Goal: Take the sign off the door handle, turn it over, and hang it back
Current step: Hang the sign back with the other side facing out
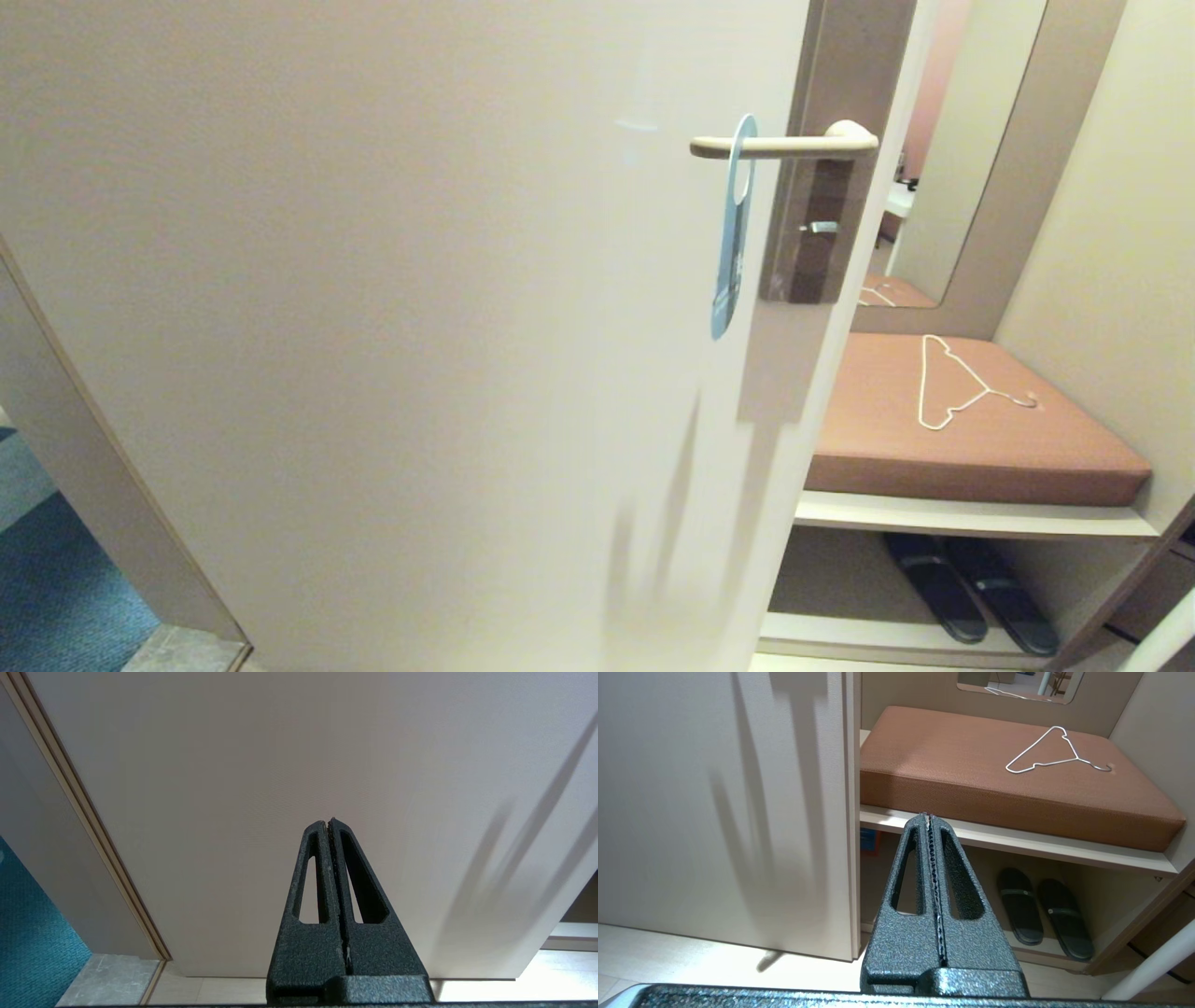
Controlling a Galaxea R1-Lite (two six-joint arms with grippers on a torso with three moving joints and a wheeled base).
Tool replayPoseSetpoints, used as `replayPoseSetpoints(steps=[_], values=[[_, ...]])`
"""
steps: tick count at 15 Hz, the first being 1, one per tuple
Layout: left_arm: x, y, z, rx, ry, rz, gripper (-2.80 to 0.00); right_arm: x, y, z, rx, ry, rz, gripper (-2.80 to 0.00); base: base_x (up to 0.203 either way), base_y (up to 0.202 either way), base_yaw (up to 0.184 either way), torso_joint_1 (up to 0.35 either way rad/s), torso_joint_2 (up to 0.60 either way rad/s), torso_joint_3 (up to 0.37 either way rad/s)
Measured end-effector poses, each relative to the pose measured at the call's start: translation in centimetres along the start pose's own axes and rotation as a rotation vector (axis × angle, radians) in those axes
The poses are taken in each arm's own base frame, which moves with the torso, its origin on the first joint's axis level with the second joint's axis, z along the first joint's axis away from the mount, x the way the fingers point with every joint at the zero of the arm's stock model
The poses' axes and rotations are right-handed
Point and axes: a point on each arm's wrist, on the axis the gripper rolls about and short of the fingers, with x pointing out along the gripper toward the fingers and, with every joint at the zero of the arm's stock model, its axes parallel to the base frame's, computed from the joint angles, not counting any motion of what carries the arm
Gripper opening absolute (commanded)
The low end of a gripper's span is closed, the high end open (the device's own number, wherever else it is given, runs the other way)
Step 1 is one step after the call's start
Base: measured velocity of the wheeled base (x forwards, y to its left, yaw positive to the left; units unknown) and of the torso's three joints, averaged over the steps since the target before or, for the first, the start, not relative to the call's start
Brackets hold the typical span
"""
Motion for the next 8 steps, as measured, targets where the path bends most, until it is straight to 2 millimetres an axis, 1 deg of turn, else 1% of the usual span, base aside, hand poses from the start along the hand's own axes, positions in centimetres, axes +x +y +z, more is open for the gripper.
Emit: replayPoseSetpoints(steps=[8], values=[[0.00, 0.00, 0.01, -0.001, -0.001, 0.000, -2.80, -0.05, -0.01, 0.14, 0.005, -0.005, -0.002, -2.80, 0.000, 0.000, 0.000, 0.000, 0.00, 0.000]])
